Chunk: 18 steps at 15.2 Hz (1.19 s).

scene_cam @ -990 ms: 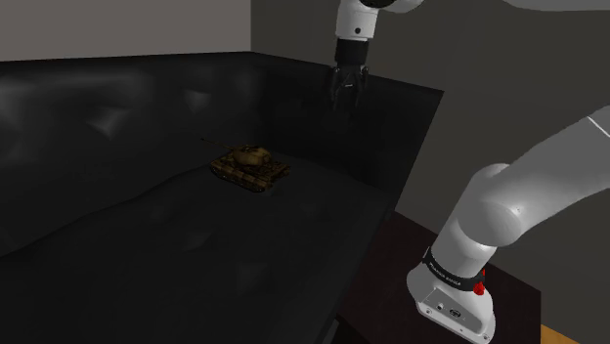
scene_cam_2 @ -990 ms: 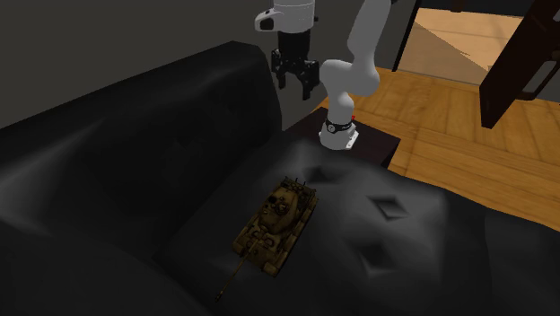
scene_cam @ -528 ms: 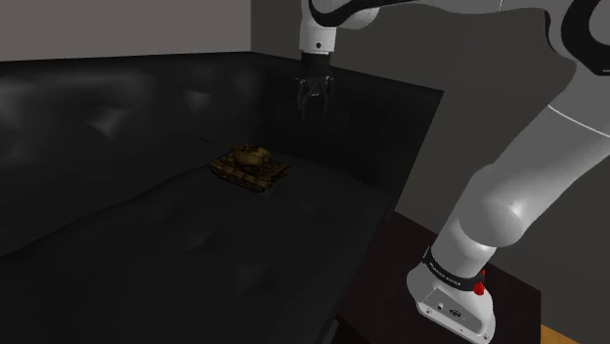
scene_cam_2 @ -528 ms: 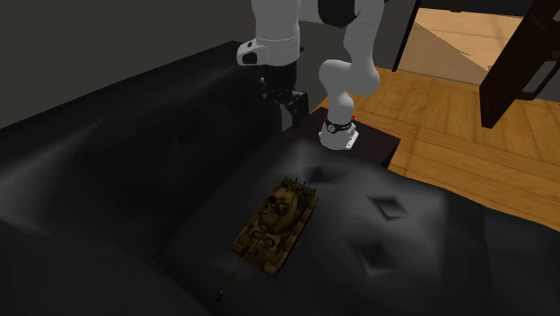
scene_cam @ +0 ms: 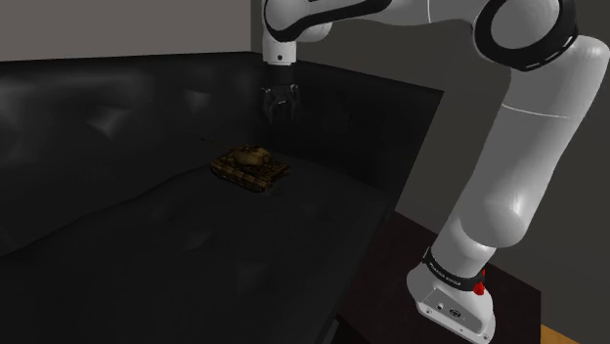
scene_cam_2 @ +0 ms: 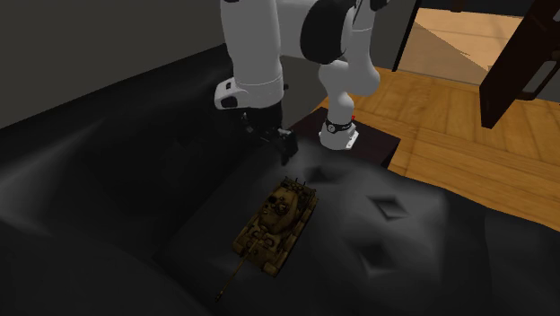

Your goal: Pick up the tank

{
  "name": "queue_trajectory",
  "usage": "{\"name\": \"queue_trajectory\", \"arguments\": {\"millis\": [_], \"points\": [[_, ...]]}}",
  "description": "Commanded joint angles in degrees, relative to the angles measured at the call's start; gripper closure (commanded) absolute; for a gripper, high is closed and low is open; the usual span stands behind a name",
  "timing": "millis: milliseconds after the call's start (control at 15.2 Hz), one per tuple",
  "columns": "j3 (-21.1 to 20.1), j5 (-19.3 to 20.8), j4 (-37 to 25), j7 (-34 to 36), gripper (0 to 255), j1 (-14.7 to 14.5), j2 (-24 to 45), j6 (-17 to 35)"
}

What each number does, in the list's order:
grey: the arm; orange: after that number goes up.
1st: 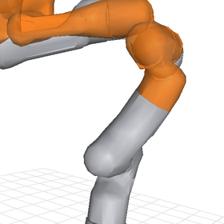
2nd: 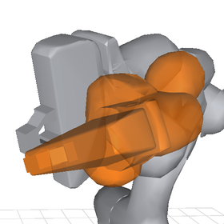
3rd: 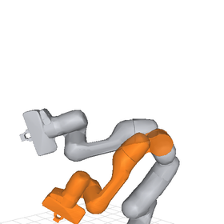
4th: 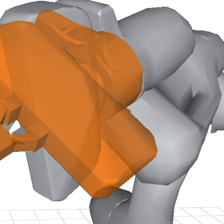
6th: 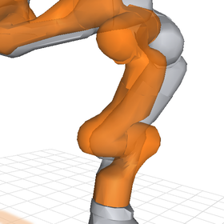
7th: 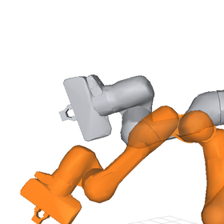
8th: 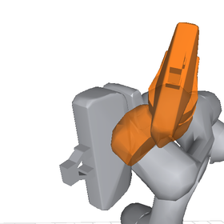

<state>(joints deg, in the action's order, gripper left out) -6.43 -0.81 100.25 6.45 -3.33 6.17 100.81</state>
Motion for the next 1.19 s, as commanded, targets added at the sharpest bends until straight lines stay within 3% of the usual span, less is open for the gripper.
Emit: {"name": "queue_trajectory", "arguments": {"millis": [0,462,792,1122], "points": [[-0.5,0.4,-4.6,0.1,0,-0.7,4.8,-0.2],[-1.5,2.4,-24.9,-0.3,0,-3.3,22.7,-3.8],[-1.7,3.9,-47.4,-1.0,0,-6.3,38.8,-11.0],[-1.7,3.9,-42.9,-1.0,0,-6.0,38.4,-6.9]]}}
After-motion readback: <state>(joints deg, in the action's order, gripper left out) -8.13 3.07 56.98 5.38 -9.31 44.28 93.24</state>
